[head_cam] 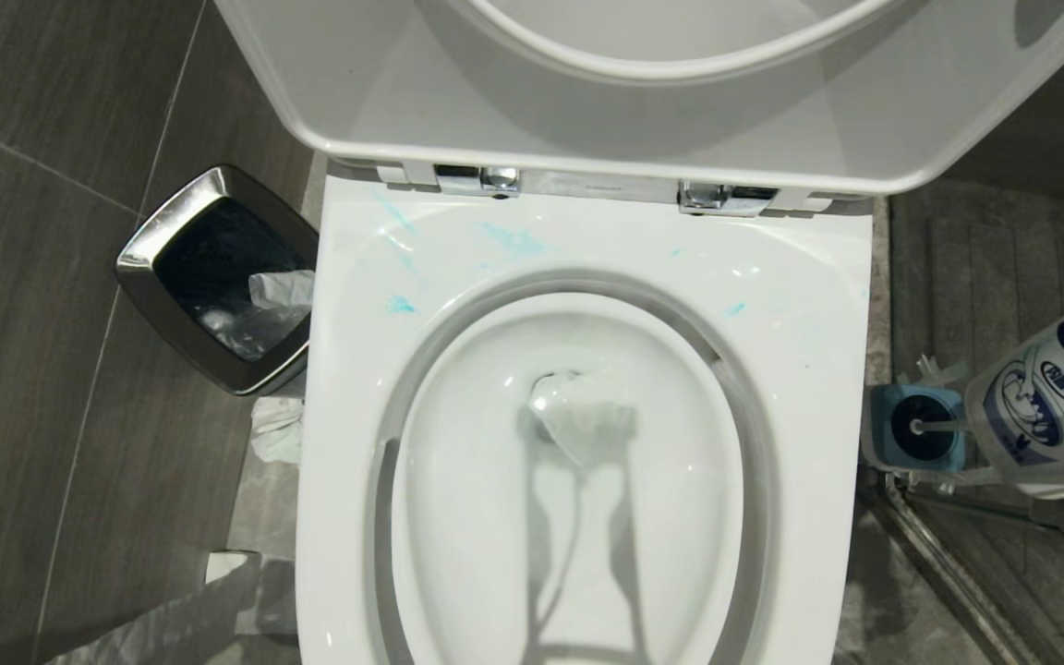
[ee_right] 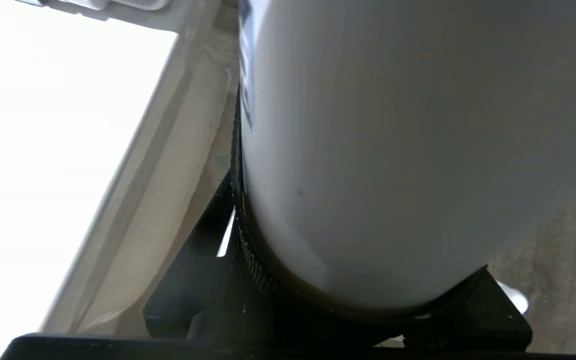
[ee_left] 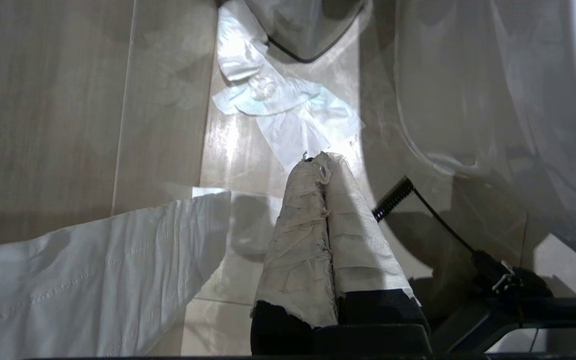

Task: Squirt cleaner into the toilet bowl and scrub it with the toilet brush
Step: Pour in the cleaning agent

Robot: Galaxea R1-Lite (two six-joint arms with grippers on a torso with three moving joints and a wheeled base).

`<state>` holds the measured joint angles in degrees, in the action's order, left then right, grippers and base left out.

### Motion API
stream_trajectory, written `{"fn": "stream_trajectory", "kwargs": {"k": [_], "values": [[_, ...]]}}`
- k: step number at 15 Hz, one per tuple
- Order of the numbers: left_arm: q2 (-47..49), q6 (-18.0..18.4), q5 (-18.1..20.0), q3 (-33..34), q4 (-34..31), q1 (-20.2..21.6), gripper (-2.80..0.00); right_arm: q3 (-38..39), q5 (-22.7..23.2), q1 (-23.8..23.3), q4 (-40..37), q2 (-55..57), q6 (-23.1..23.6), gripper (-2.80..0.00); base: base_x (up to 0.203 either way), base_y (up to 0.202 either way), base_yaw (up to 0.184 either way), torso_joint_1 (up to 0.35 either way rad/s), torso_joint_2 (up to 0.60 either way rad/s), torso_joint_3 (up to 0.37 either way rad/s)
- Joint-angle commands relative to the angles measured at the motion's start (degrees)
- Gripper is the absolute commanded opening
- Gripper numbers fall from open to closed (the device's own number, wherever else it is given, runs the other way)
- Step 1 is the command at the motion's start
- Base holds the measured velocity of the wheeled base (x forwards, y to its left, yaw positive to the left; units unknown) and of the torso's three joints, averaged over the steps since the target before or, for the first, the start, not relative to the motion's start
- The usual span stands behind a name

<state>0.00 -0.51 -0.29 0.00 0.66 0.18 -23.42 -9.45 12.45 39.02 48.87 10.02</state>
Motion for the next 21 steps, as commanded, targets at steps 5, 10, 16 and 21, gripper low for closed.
{"fn": "stream_trajectory", "kwargs": {"k": [5,10,16,21], "values": [[0.0,0.0,-0.1,0.4,0.0,0.1,-2.8,2.0,0.0,0.0,0.2,-0.7,-2.4,-2.8,0.0,0.0,0.0,0.0,0.0,0.0],[0.0,0.0,-0.1,0.4,0.0,0.1,-2.8,2.0,0.1,0.0,0.2,-0.3,-2.4,-2.8,0.0,0.0,0.0,0.0,0.0,0.0],[0.0,0.0,-0.1,0.4,0.0,0.1,-2.8,1.3,0.1,0.0,0.2,0.3,-2.1,-2.8,0.0,0.0,0.0,0.0,0.0,0.0],[0.0,0.0,-0.1,0.4,0.0,0.1,-2.8,0.4,0.0,0.0,0.3,0.1,-2.0,-2.8,0.0,0.0,0.0,0.0,0.0,0.0]]}}
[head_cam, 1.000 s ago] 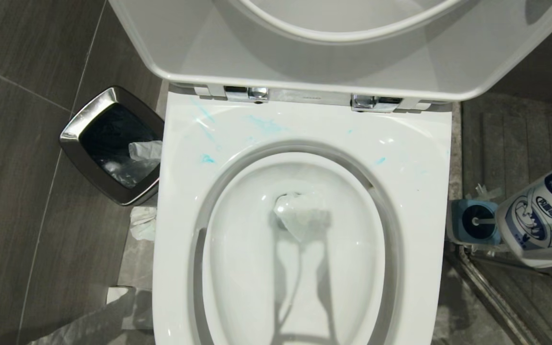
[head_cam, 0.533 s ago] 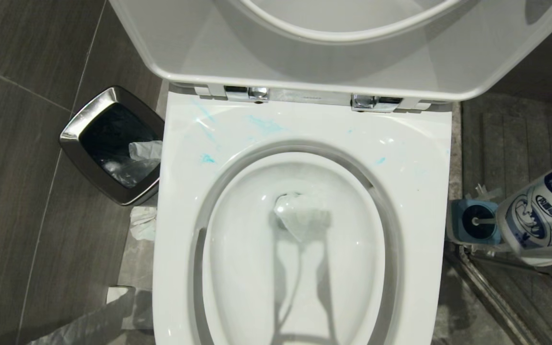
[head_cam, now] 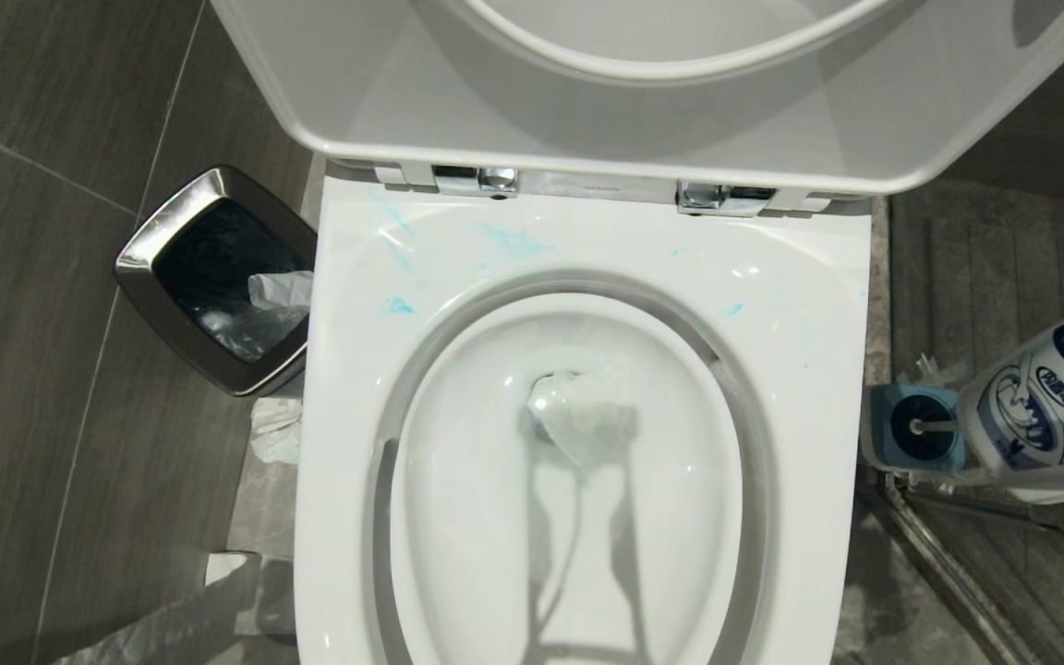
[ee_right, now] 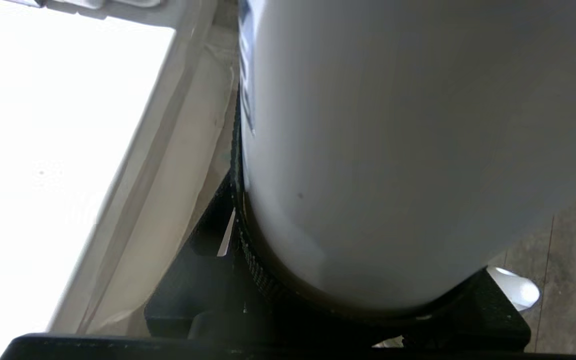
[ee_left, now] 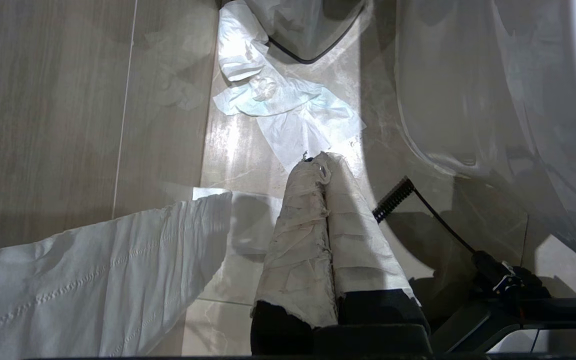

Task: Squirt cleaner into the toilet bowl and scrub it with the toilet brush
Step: Pour in the cleaning agent

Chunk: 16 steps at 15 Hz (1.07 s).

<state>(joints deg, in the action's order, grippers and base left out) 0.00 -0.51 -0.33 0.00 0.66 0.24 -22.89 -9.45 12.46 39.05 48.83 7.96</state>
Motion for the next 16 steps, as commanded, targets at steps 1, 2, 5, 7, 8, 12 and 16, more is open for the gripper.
{"fn": "stream_trajectory", "kwargs": {"k": [1,2,5,7,8,12,16], "values": [[0.0,0.0,0.0,0.4,0.0,0.0,-2.8,-0.1,-0.1,0.0,0.2,-0.1,0.0,-2.8,0.0,0.0,0.0,0.0,0.0,0.0],[0.0,0.0,-0.1,0.4,0.0,0.0,-2.8,-0.1,-0.1,0.0,0.2,-0.4,0.0,-2.8,0.0,0.0,0.0,0.0,0.0,0.0],[0.0,-0.1,-0.1,0.4,0.0,0.0,-2.8,0.0,-0.1,0.0,0.2,-1.0,0.0,-2.8,0.0,0.0,0.0,0.005,0.0,0.132],[0.0,-0.2,-0.1,0.4,0.0,0.0,-2.8,0.1,-0.1,0.0,0.2,-1.3,0.0,-2.8,0.0,0.0,0.0,0.008,0.0,0.185],[0.0,-0.2,-0.1,0.4,0.0,0.0,-2.8,0.1,-0.1,0.0,0.2,-1.6,0.1,-2.8,0.0,0.0,0.0,0.002,0.0,0.198],[0.0,-0.2,-0.1,0.4,0.0,0.0,-2.8,0.2,-0.2,0.0,0.2,-1.6,0.4,-2.8,0.0,0.0,0.0,-0.002,0.0,0.202],[0.0,-0.2,-0.1,0.4,0.0,0.0,-2.8,0.4,-0.2,0.0,0.1,-1.6,0.5,-2.8,0.0,0.0,0.0,0.006,0.0,0.206]]}}
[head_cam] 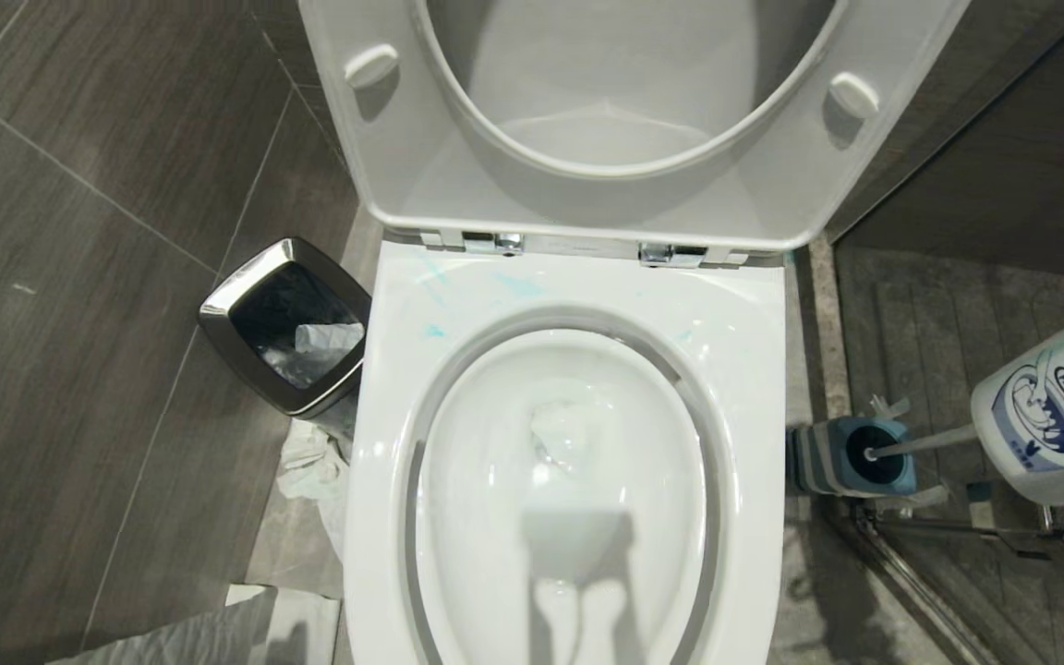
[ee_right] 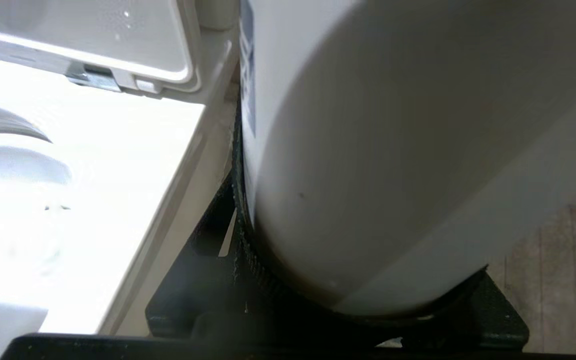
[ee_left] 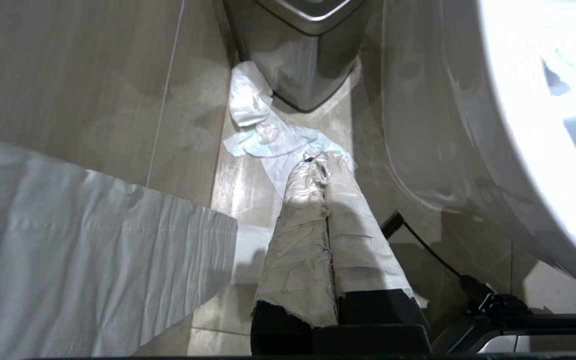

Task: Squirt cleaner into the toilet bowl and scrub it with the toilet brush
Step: Pour in the cleaning agent

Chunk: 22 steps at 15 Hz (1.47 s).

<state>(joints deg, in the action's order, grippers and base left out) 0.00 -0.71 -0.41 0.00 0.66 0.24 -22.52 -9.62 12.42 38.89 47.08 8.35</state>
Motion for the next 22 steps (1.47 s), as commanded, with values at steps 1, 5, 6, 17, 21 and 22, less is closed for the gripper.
{"fn": "stream_trajectory", "kwargs": {"k": [1,5,6,17,21,22], "values": [[0.0,0.0,0.0,0.4,0.0,0.0,-2.8,0.2,0.0,0.0,0.2,0.1,0.1,-2.8,0.0,0.0,0.0,0.004,0.0,0.205],[0.0,0.0,0.0,0.4,0.0,0.0,-2.8,0.6,0.0,0.1,0.2,0.3,1.3,-2.8,0.0,0.0,0.0,0.001,0.0,0.204],[0.0,0.0,0.0,0.4,0.0,0.0,-2.8,0.6,0.0,0.0,0.2,0.4,1.3,-2.8,0.0,0.0,0.0,-0.002,0.0,0.198],[0.0,-0.1,0.0,0.4,0.0,0.0,-2.8,-3.3,-2.6,0.1,-0.2,4.2,1.4,-2.8,0.0,0.0,0.0,0.0,0.0,0.173],[0.0,-0.1,0.0,0.4,0.0,0.0,-2.8,-3.8,-4.8,0.1,-2.9,6.0,5.1,-2.8,0.0,0.0,0.0,0.0,0.0,0.0],[0.0,0.0,0.0,0.4,0.0,0.0,-2.8,-4.6,-4.9,0.1,-2.9,7.1,6.2,-2.8,0.0,0.0,0.0,0.0,0.0,0.0]]}}
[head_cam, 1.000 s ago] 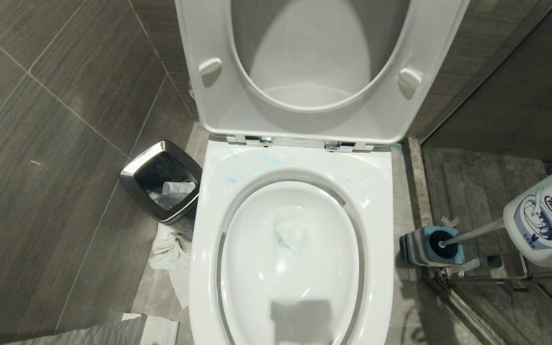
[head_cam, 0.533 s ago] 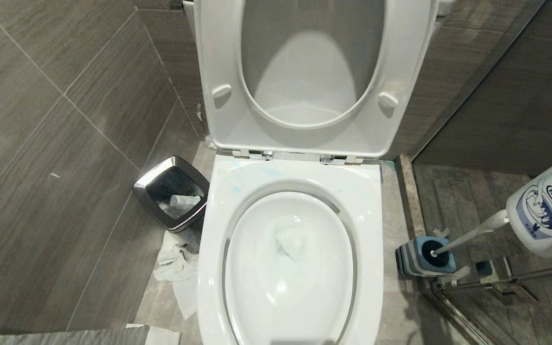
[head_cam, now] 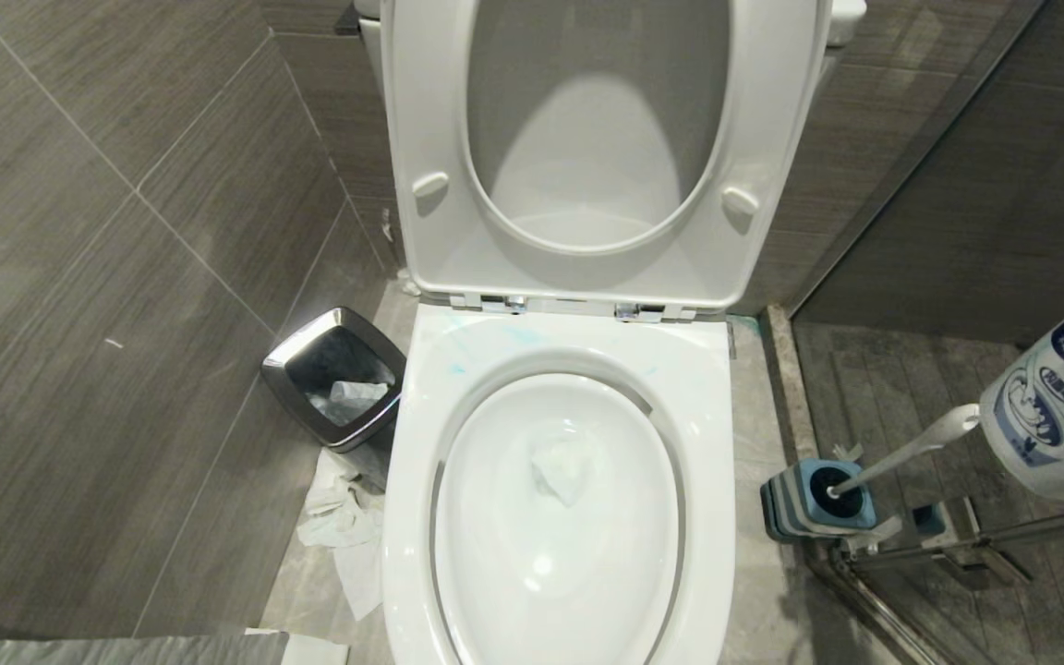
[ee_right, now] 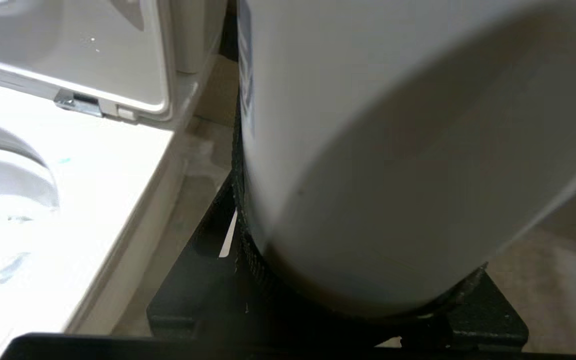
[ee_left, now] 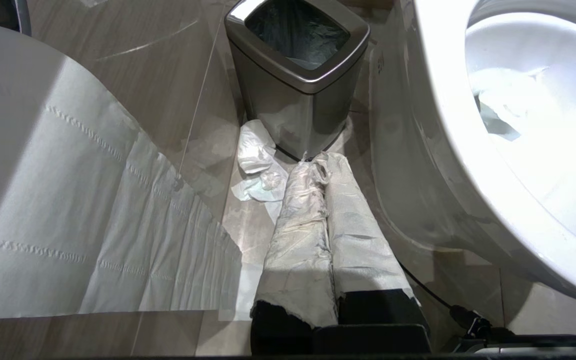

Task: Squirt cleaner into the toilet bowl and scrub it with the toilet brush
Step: Pour in the cleaning agent

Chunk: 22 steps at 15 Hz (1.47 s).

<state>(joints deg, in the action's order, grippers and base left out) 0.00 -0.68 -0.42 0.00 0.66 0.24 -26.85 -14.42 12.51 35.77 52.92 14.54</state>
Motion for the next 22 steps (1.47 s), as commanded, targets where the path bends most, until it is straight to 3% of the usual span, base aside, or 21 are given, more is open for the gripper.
{"fn": "stream_trajectory", "kwargs": {"k": [1,3,5,10,14,18,22], "values": [[0.0,0.0,0.0,0.4,0.0,0.0,-2.8,-1.5,-0.1,0.1,0.2,2.6,0.7,-2.8,0.0,0.0,0.0,0.0,0.0,0.0],[0.0,0.0,0.0,0.4,0.0,0.0,-2.8,-4.0,-0.6,2.7,0.2,4.8,1.0,-2.8,0.0,0.0,0.0,0.0,0.0,0.0],[0.0,0.0,0.0,0.4,0.0,0.0,-2.8,-7.2,-4.1,7.4,0.2,8.4,1.1,-2.8,0.0,0.0,0.0,0.0,0.0,0.0],[0.0,0.0,0.0,0.4,0.0,0.0,-2.8,-14.3,-7.1,10.6,0.3,17.9,2.1,-2.8,0.0,0.0,0.0,0.0,0.0,0.0],[0.0,0.0,0.0,0.4,0.0,0.0,-2.8,-19.4,-7.4,16.1,0.3,22.7,1.0,-2.8,0.0,0.0,0.0,0.0,0.0,0.0],[0.0,0.0,0.0,0.4,0.0,0.0,-2.8,-18.0,-6.9,26.3,-0.2,21.2,-0.3,-2.8,0.0,0.0,0.0,0.0,0.0,0.0],[0.0,0.0,0.0,0.4,0.0,0.0,-2.8,-19.8,-5.9,32.5,-4.7,20.4,-0.2,-2.8,0.0,0.0,0.0,0.0,0.0,0.0]]}}
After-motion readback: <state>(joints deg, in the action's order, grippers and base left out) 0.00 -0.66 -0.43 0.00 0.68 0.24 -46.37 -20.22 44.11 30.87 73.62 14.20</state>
